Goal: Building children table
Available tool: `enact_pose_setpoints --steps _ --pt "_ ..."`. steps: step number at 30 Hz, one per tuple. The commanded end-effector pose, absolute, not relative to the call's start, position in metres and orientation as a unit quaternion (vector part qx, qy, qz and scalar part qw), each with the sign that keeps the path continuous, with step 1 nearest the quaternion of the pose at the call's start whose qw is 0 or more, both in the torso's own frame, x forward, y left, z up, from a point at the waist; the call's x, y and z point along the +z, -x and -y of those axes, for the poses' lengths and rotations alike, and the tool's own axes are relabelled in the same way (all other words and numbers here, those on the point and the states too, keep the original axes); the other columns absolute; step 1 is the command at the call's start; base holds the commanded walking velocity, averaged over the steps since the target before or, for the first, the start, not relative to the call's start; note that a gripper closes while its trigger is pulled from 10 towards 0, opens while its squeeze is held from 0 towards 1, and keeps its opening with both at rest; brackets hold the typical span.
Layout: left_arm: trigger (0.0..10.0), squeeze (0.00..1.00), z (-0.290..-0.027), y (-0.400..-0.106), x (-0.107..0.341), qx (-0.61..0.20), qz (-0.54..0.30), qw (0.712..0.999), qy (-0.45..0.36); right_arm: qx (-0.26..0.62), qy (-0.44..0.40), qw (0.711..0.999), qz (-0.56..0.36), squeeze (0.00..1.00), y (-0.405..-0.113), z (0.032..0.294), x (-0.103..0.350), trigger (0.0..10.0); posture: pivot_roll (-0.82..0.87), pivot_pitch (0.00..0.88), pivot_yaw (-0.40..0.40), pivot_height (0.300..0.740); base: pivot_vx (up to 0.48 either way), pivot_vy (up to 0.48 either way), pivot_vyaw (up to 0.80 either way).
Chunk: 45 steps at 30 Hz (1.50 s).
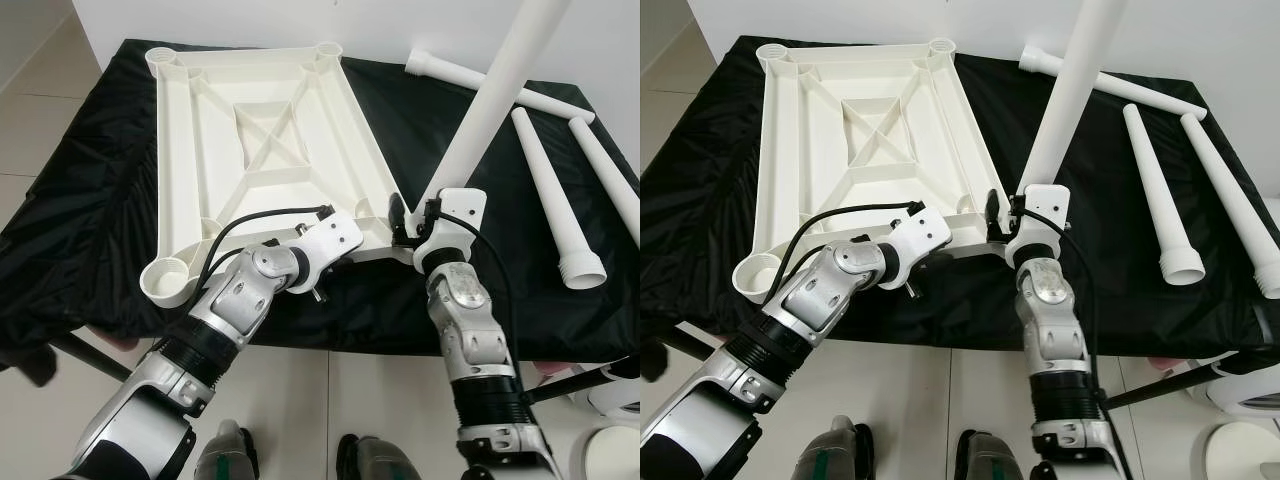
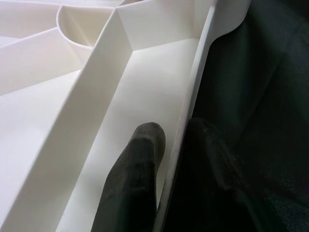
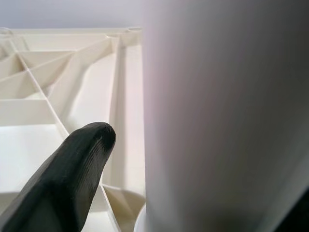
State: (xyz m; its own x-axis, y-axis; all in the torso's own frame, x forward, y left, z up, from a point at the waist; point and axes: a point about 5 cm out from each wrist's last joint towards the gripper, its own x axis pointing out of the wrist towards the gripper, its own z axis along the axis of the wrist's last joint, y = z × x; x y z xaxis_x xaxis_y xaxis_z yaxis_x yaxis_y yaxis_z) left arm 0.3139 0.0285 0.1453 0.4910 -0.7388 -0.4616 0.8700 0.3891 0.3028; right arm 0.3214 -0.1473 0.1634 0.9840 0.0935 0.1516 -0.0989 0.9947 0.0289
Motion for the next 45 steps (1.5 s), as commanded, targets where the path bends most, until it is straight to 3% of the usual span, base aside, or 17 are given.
enact_pose_setpoints --steps 1,7,12,37,38,40,41,45 --pt "10.0 0.0 -0.023 -0.31 0.146 -0.504 -0.121 0.812 -0.267 0.056 -0.024 0.996 0.072 0.0 -0.321 0.148 0.16 10.0 0.01 0.077 -0.052 0.74 0.0 0.0 0.0" --pt "10.0 0.0 -0.024 -0.31 0.147 -0.502 -0.121 0.815 -0.265 0.118 -0.008 0.99 0.08 0.0 -0.322 0.155 0.164 10.0 0.01 0.079 -0.054 0.74 0.0 0.0 0.0" --pt "10.0 0.0 -0.023 -0.311 0.148 -0.501 -0.119 0.815 -0.264 0.2 0.033 0.976 0.078 0.0 -0.324 0.178 0.162 10.0 0.0 0.081 -0.05 0.74 0.0 0.0 0.0" --pt "10.0 0.0 -0.023 -0.312 0.149 -0.505 -0.118 0.813 -0.266 0.308 0.038 0.95 0.04 0.0 -0.324 0.207 0.151 10.0 0.0 0.084 -0.041 0.74 0.0 0.0 0.0" --pt "10.0 0.0 -0.024 -0.312 0.149 -0.504 -0.118 0.813 -0.266 0.309 0.039 0.95 0.041 0.0 -0.325 0.206 0.151 4.6 0.0 0.084 -0.041 0.74 0.0 0.0 0.0" --pt "10.0 0.0 -0.024 -0.311 0.149 -0.504 -0.118 0.813 -0.266 0.311 0.034 0.949 0.045 0.0 -0.325 0.207 0.151 4.6 0.0 0.085 -0.041 0.74 0.0 0.0 0.0" --pt "10.0 0.0 -0.024 -0.311 0.149 -0.504 -0.118 0.813 -0.266 0.311 0.031 0.949 0.047 0.0 -0.326 0.207 0.152 0.0 0.0 0.083 -0.04 0.74 0.0 0.0 0.0" --pt "10.0 0.0 -0.024 -0.311 0.149 -0.505 -0.118 0.812 -0.267 0.311 0.028 0.949 0.05 0.0 -0.326 0.207 0.153 0.0 0.0 0.08 -0.039 0.74 0.0 0.0 0.0"
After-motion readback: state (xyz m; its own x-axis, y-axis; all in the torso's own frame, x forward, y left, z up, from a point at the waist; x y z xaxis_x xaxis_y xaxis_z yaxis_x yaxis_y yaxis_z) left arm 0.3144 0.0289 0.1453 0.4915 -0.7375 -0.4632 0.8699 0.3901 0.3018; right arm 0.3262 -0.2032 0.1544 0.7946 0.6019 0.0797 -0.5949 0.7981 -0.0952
